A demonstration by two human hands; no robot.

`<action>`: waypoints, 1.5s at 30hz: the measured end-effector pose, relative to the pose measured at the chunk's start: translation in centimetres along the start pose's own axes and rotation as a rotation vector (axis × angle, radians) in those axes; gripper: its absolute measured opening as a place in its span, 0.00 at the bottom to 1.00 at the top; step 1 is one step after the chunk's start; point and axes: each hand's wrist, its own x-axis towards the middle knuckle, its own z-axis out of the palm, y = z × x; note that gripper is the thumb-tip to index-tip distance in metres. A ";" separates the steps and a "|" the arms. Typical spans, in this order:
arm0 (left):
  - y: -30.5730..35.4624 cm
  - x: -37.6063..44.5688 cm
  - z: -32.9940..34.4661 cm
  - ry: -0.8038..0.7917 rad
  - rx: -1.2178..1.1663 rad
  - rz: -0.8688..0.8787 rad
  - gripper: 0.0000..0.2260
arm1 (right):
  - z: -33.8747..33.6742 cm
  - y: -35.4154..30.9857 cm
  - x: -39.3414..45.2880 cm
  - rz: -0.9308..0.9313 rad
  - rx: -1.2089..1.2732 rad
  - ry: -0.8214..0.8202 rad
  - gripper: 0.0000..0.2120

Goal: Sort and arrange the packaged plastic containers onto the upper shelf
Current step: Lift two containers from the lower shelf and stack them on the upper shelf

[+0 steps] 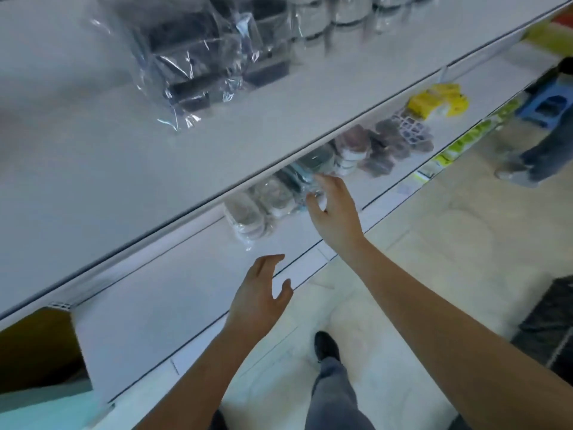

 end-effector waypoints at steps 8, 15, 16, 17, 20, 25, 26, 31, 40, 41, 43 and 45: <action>-2.0 9.9 7.7 0.328 0.028 -0.470 0.23 | 6.2 10.0 9.9 -0.170 -0.102 -0.360 0.28; -6.8 16.6 8.7 0.541 0.130 -0.721 0.39 | 13.3 15.1 12.9 -0.176 -0.273 -0.515 0.40; -7.5 17.7 8.9 0.542 0.126 -0.744 0.42 | 14.2 15.8 13.0 -0.160 -0.311 -0.517 0.42; -8.0 18.7 9.0 0.548 0.118 -0.761 0.45 | 15.1 16.4 13.2 -0.146 -0.343 -0.521 0.43; -9.4 21.6 9.8 0.557 0.107 -0.839 0.51 | 16.9 17.7 13.4 -0.148 -0.413 -0.519 0.45; -10.1 24.0 10.0 0.640 -0.068 -1.002 0.39 | 17.4 18.1 13.1 -0.174 -0.305 -0.428 0.41; -9.8 23.9 9.9 0.663 -0.077 -0.991 0.38 | 17.2 17.8 13.0 -0.171 -0.271 -0.417 0.40; -6.8 20.8 8.8 0.733 -0.091 -0.871 0.37 | 14.5 16.5 10.9 -0.192 -0.128 -0.319 0.38; 1.0 9.1 7.1 0.841 -0.184 -0.673 0.33 | 4.9 11.6 5.1 -0.188 0.086 -0.170 0.38; 1.7 7.8 7.0 0.850 -0.196 -0.676 0.33 | 4.0 11.1 4.4 -0.192 0.104 -0.167 0.38; 2.9 5.4 6.7 0.864 -0.205 -0.670 0.33 | 2.4 9.8 3.0 -0.210 0.131 -0.163 0.38; 4.1 3.5 6.3 0.872 -0.215 -0.647 0.33 | 1.0 8.5 1.6 -0.239 0.147 -0.151 0.38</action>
